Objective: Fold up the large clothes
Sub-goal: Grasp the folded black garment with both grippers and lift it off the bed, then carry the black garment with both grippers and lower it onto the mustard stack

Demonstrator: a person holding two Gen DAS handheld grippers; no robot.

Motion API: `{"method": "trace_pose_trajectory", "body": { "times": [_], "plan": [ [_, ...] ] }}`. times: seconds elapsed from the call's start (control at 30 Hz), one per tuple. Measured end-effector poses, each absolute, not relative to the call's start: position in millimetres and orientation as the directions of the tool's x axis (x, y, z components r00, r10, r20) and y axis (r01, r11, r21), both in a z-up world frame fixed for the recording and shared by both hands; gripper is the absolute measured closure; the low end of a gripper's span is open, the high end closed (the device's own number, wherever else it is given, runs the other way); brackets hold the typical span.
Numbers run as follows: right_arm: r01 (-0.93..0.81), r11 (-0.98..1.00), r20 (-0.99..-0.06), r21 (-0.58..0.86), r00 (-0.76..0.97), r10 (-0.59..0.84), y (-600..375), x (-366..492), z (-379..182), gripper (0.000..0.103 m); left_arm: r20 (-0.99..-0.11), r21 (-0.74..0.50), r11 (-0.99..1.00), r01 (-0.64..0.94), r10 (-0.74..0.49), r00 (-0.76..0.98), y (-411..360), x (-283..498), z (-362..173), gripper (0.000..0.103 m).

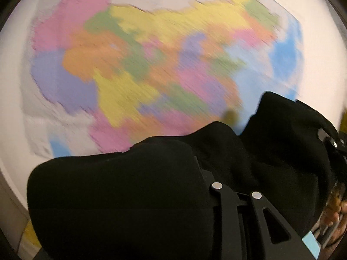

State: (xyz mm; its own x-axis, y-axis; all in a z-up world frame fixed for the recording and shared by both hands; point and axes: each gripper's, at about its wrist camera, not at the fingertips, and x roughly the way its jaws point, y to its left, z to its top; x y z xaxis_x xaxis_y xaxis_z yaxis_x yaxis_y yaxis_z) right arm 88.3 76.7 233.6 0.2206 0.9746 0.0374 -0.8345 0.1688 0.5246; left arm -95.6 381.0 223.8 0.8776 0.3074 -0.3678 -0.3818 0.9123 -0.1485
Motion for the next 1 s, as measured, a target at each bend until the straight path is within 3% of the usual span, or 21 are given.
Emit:
{"method": "trace_pose_trajectory", "body": {
  "times": [0.1, 0.23, 0.33, 0.4, 0.43, 0.5, 0.67, 0.77, 0.8, 0.83, 0.93, 1.0],
  "plan": [
    [-0.855, 0.081, 0.107, 0.512, 0.157, 0.982, 132, 87, 233, 0.082, -0.33, -0.163, 0.871, -0.464, 0.395, 0.858, 433, -107, 241, 0.076],
    [-0.832, 0.012, 0.046, 0.555, 0.046, 0.998, 209, 76, 178, 0.082, -0.309, -0.138, 0.77, -0.623, 0.564, 0.766, 503, -139, 198, 0.073],
    [-0.736, 0.042, -0.144, 0.676, -0.076, 0.987, 269, 71, 87, 0.082, -0.442, -0.154, 0.69, -0.707, 0.592, 0.674, 554, -152, 124, 0.073],
    [-0.682, 0.131, -0.299, 0.719, -0.133, 0.945, 294, 64, 29, 0.082, -0.595, -0.139, 0.616, -0.776, 0.574, 0.562, 590, -158, 55, 0.075],
    [-0.663, 0.161, -0.34, 0.731, -0.15, 0.928, 300, 62, 10, 0.08, -0.662, -0.165, 0.582, -0.796, 0.533, 0.527, 605, -165, 22, 0.076],
    [-0.598, 0.158, -0.318, 0.786, -0.17, 0.933, 292, 64, -11, 0.073, -0.686, -0.226, 0.543, -0.809, 0.501, 0.528, 619, -184, -10, 0.071],
    [-0.669, 0.157, -0.354, 0.727, -0.169, 0.92, 267, 58, 13, 0.059, -0.651, -0.256, 0.566, -0.784, 0.499, 0.573, 620, -203, -4, 0.068],
    [-0.636, 0.172, -0.329, 0.752, -0.136, 0.934, 243, 66, 23, 0.058, -0.63, -0.264, 0.579, -0.771, 0.502, 0.592, 620, -207, 7, 0.07],
    [-0.631, 0.167, -0.321, 0.758, -0.138, 0.937, 240, 65, 23, 0.061, -0.627, -0.266, 0.58, -0.77, 0.502, 0.595, 618, -202, 11, 0.07],
    [-0.647, 0.172, -0.331, 0.743, -0.133, 0.934, 238, 61, 24, 0.073, -0.635, -0.264, 0.574, -0.775, 0.501, 0.588, 620, -202, 9, 0.07],
    [-0.713, 0.193, -0.404, 0.675, -0.138, 0.905, 233, 38, 16, 0.077, -0.685, -0.179, 0.565, -0.806, 0.516, 0.514, 618, -195, 4, 0.063],
    [-0.724, 0.194, -0.417, 0.662, -0.141, 0.898, 230, 35, 16, 0.078, -0.665, -0.103, 0.558, -0.823, 0.577, 0.474, 605, -195, 5, 0.058]
  ]
}}
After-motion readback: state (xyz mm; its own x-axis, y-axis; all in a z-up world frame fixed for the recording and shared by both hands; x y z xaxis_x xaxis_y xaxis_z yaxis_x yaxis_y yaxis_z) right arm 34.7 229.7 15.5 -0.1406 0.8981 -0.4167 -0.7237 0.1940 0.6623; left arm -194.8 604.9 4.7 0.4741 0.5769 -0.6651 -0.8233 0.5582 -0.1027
